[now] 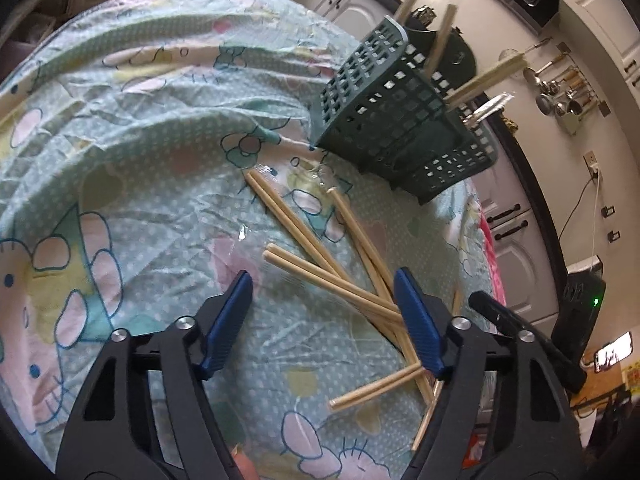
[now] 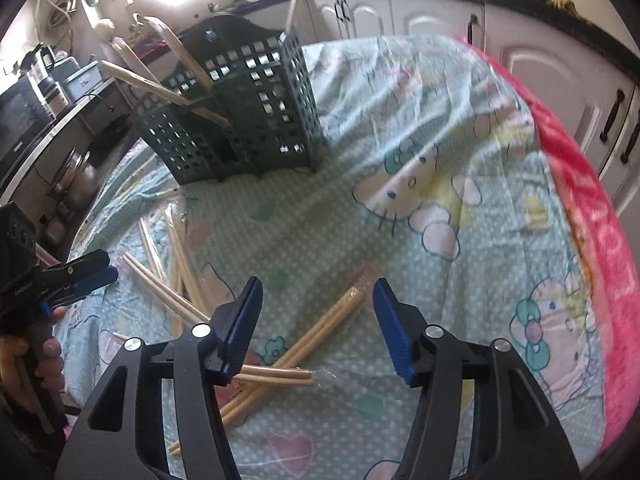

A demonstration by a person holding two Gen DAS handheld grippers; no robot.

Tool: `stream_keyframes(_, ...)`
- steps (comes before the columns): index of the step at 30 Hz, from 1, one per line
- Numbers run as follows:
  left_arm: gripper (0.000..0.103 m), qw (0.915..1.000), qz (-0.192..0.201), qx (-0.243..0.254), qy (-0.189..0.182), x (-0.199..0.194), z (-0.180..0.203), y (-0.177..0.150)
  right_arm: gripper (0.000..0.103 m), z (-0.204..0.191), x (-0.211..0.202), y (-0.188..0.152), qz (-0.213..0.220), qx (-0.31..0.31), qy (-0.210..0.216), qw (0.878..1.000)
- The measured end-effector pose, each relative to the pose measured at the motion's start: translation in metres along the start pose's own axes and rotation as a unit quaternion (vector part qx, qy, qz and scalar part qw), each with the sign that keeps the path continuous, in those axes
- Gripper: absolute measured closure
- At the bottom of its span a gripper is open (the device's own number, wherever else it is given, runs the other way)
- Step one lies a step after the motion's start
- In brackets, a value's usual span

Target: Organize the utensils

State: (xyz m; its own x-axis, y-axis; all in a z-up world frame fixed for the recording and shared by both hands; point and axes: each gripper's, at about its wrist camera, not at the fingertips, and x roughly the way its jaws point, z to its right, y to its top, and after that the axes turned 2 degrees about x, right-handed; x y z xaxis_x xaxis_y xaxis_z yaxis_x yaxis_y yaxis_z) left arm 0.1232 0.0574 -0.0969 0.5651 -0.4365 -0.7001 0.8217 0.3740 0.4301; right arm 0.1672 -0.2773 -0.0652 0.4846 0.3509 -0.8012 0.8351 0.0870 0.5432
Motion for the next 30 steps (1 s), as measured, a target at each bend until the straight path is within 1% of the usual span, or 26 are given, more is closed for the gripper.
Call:
stream_keyframes(2, 0.044, 1.0, -0.003, -0.009, -0.001, 0.004, -0.003, 0.003, 0.05, 0.004, 0.005, -0.001, -0.012, 0.011, 0.004, 1.0)
stream_keyframes(4, 0.05, 0.9999, -0.005, -0.016, 0.002, 0.008, -0.006, 0.006, 0.05, 0.006, 0.011, -0.002, -0.023, 0.022, 0.003, 0.999)
stream_keyframes(5, 0.051, 0.9998, -0.005, -0.018, 0.003, 0.01, -0.008, 0.008, 0.051, 0.009, 0.014, -0.002, -0.028, 0.027, 0.003, 0.999)
stream_keyframes(6, 0.055, 0.9998, -0.005, -0.018, 0.006, 0.011, -0.008, 0.009, 0.051, 0.009, 0.017, -0.002, -0.033, 0.032, 0.004, 0.999)
stream_keyframes(7, 0.06, 0.9997, -0.004, -0.02, 0.011, 0.012, -0.01, 0.011, 0.053, 0.011, 0.02, -0.002, -0.038, 0.038, 0.005, 0.999)
stream_keyframes(8, 0.063, 0.9997, -0.003, -0.022, 0.013, 0.013, -0.011, 0.012, 0.056, 0.013, 0.023, -0.002, -0.043, 0.045, 0.009, 0.998)
stream_keyframes(10, 0.071, 0.9995, -0.003, -0.026, 0.019, 0.015, -0.015, 0.015, 0.06, 0.017, 0.027, -0.003, -0.044, 0.056, 0.013, 0.997)
stream_keyframes(12, 0.078, 0.9993, -0.002, -0.03, 0.022, 0.016, -0.018, 0.018, 0.067, 0.018, 0.027, -0.001, -0.042, 0.057, 0.01, 0.997)
stream_keyframes(14, 0.082, 0.9991, -0.001, -0.035, 0.024, 0.017, -0.022, 0.02, 0.079, 0.021, 0.028, 0.001, -0.04, 0.059, 0.007, 0.997)
stream_keyframes(15, 0.085, 0.9991, -0.001, -0.036, 0.024, 0.017, -0.024, 0.02, 0.082, 0.023, 0.029, 0.002, -0.039, 0.061, 0.008, 0.997)
stream_keyframes(16, 0.086, 0.9991, 0.0, -0.035, 0.023, 0.018, -0.025, 0.022, 0.087, 0.024, 0.029, 0.003, -0.038, 0.063, 0.012, 0.997)
stream_keyframes(17, 0.087, 0.9991, 0.0, -0.036, 0.022, 0.018, -0.026, 0.022, 0.089, 0.026, 0.028, 0.004, -0.038, 0.064, 0.017, 0.997)
stream_keyframes(21, 0.097, 0.999, 0.0, -0.041, 0.016, 0.016, -0.031, 0.027, 0.092, 0.025, 0.024, 0.011, -0.027, 0.063, 0.022, 0.997)
stream_keyframes(24, 0.099, 0.999, 0.003, -0.044, 0.01, 0.014, -0.034, 0.03, 0.093, 0.026, 0.018, 0.019, -0.013, 0.061, 0.023, 0.998)
stream_keyframes(27, 0.099, 0.999, 0.02, -0.04, 0.007, 0.004, -0.035, 0.037, 0.094, 0.026, 0.011, 0.029, 0.001, 0.057, 0.022, 0.998)
stream_keyframes(30, 0.1, 0.9984, 0.045, -0.031, 0.012, -0.012, -0.033, 0.048, 0.094, 0.027, 0.007, 0.039, 0.013, 0.054, 0.018, 0.998)
